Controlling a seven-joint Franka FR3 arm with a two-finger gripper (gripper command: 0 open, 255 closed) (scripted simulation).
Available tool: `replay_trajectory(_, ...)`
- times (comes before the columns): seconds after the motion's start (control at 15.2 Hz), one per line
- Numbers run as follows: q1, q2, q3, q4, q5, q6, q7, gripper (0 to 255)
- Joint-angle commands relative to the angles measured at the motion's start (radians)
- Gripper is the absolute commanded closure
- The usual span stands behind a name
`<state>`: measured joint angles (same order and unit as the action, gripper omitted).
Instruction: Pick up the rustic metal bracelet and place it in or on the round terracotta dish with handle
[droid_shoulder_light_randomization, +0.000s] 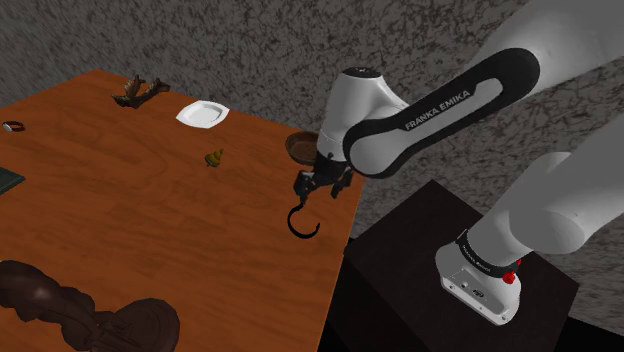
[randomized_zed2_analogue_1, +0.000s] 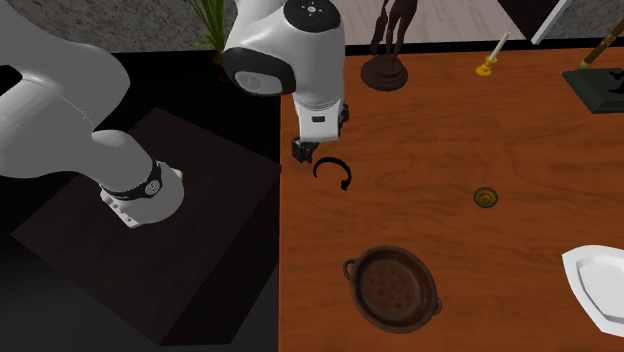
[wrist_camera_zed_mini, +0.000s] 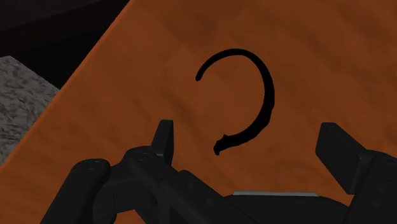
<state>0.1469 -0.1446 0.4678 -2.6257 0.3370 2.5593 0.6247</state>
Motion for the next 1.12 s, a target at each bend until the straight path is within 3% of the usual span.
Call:
replay_trajectory(0.0,-0.002,0.092,0.024,0.028,-0.029,0.075,0.060,0)
replay_trajectory(0.26,0.015,0.259,0.034,0.101,-0.140,0.181,0.205,0)
replay_trajectory(0.73,0.057,0.376,-0.011,0.115,-0.232,0.279,0.270,0)
replay_trajectory(1.06,0.063,0.386,-0.016,0.117,-0.239,0.287,0.275,0)
